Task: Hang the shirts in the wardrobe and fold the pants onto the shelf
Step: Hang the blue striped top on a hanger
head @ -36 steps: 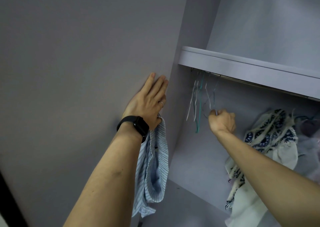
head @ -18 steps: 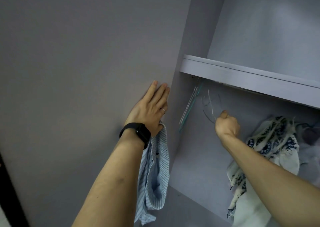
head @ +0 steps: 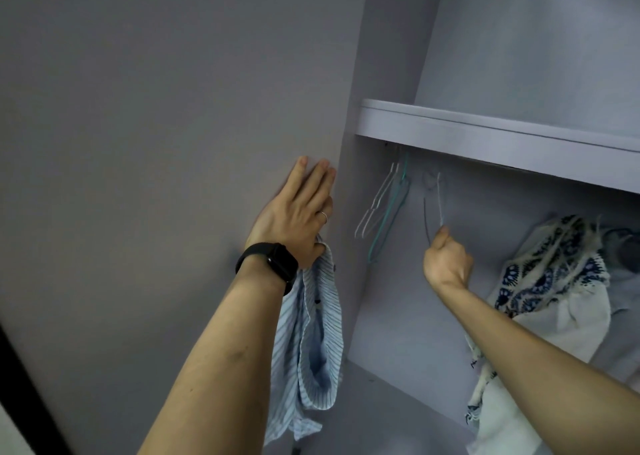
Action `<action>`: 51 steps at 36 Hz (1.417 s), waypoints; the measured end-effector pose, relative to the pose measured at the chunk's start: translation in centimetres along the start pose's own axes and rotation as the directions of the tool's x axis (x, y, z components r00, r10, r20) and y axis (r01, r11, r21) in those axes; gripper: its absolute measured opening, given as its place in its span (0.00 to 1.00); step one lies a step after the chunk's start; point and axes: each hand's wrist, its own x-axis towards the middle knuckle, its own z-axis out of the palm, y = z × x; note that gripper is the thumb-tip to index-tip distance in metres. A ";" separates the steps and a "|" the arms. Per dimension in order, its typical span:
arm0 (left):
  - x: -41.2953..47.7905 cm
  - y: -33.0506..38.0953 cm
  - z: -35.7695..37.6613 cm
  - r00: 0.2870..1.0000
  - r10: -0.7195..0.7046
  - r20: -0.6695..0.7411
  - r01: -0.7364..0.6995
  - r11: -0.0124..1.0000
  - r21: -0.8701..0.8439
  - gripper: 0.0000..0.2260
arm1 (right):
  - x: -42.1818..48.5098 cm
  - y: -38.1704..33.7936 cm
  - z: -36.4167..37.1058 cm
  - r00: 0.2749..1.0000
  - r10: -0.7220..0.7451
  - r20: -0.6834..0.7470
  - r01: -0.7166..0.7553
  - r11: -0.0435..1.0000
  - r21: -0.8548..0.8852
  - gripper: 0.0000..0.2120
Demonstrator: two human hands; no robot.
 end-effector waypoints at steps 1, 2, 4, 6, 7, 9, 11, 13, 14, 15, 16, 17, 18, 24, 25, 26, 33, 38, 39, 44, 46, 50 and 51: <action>0.0 0.0 0.0 1.000 -0.003 -0.001 0.003 1.000 -0.002 0.37 | -0.2 0.4 0.2 1.000 0.007 0.011 -0.007 1.000 0.010 0.28; 0.1 0.0 0.0 1.000 -0.004 -0.001 0.004 1.000 -0.004 0.37 | -0.3 0.7 0.4 1.000 0.015 0.020 -0.015 1.000 0.020 0.28; 0.1 0.0 0.0 1.000 -0.006 0.000 0.006 1.000 0.000 0.36 | -0.7 1.3 0.8 0.999 0.026 0.030 -0.027 0.999 0.043 0.28; 0.0 0.0 0.0 1.000 -0.007 0.000 0.007 1.000 0.004 0.36 | -1.4 1.9 1.3 0.999 0.035 0.026 -0.036 0.998 0.059 0.29; 0.0 0.0 0.0 1.000 -0.007 0.000 0.007 1.000 0.004 0.36 | -1.9 2.3 1.5 0.999 0.038 0.021 -0.039 0.997 0.063 0.29; -0.1 0.1 0.0 1.000 -0.008 -0.001 0.008 1.000 0.000 0.36 | -2.8 3.0 1.9 0.998 0.046 0.029 -0.048 0.996 0.068 0.29; -0.1 0.1 0.1 1.000 -0.011 -0.005 0.011 1.000 -0.005 0.36 | -3.4 3.6 2.3 0.995 0.073 0.064 -0.078 0.994 0.078 0.29; 0.0 0.1 0.1 1.000 -0.012 -0.009 0.012 1.000 -0.007 0.36 | -3.5 3.9 2.6 0.988 0.121 0.096 -0.130 0.987 0.099 0.29; 0.0 0.1 0.2 1.000 -0.010 -0.009 0.010 1.000 -0.006 0.36 | -3.5 4.0 2.7 0.984 0.142 0.106 -0.153 0.982 0.107 0.29; 0.0 0.1 0.2 1.000 -0.007 -0.008 0.007 1.000 -0.006 0.37 | -3.5 4.1 2.7 0.980 0.161 0.115 -0.175 0.978 0.116 0.29; 0.0 0.1 0.3 1.000 -0.005 -0.008 0.005 1.000 -0.005 0.37 | -3.5 4.2 2.8 0.976 0.182 0.122 -0.197 0.972 0.127 0.29; 0.0 0.1 0.3 1.000 -0.002 -0.009 0.002 1.000 -0.003 0.37 | -3.5 4.3 2.8 0.970 0.207 0.130 -0.224 0.964 0.143 0.29; 0.0 0.1 0.4 1.000 0.001 -0.012 0.000 1.000 0.001 0.37 | -3.5 4.5 2.8 0.962 0.235 0.141 -0.256 0.953 0.162 0.29; 0.1 0.1 0.5 1.000 -0.006 -0.007 0.006 1.000 -0.014 0.37 | -4.4 6.4 3.0 0.924 0.333 0.187 -0.372 0.896 0.241 0.25; 0.1 0.1 0.4 1.000 -0.007 -0.006 0.007 1.000 -0.025 0.36 | -4.8 6.6 2.8 0.922 0.337 0.190 -0.376 0.895 0.238 0.25; 0.0 0.1 0.4 1.000 -0.009 -0.003 0.009 0.999 -0.040 0.35 | -5.2 6.8 2.6 0.922 0.335 0.193 -0.375 0.898 0.232 0.26; -1.3 -0.7 -1.4 0.994 0.035 0.107 0.003 0.942 -0.335 0.21 | -8.5 7.2 -1.6 0.883 0.389 0.263 -0.455 0.848 0.271 0.23; -3.7 2.0 -5.1 0.939 0.036 0.342 0.189 0.777 -0.600 0.19 | -12.7 8.0 -8.5 0.809 0.461 0.366 -0.582 0.719 0.381 0.24; -4.2 2.7 -6.1 0.907 0.043 0.420 0.271 0.704 -0.657 0.19 | -13.6 8.0 -10.1 0.797 0.465 0.385 -0.600 0.682 0.418 0.24; -6.3 6.4 -9.8 0.845 0.179 0.505 0.357 0.513 -0.781 0.24 | -17.7 8.6 -17.3 0.757 0.445 0.479 -0.654 0.515 0.554 0.22; -7.1 8.1 -11.2 0.848 0.252 0.466 0.280 0.533 -0.799 0.32 | -19.2 9.5 -19.9 0.745 0.409 0.527 -0.667 0.489 0.562 0.26; -8.6 10.9 -13.6 0.826 0.372 0.423 0.208 0.497 -0.843 0.32 | -21.4 11.7 -23.2 0.715 0.343 0.609 -0.698 0.394 0.598 0.29; -8.7 11.4 -14.0 0.813 0.397 0.426 0.205 0.489 -0.848 0.30 | -21.7 12.1 -23.7 0.716 0.321 0.619 -0.696 0.381 0.608 0.28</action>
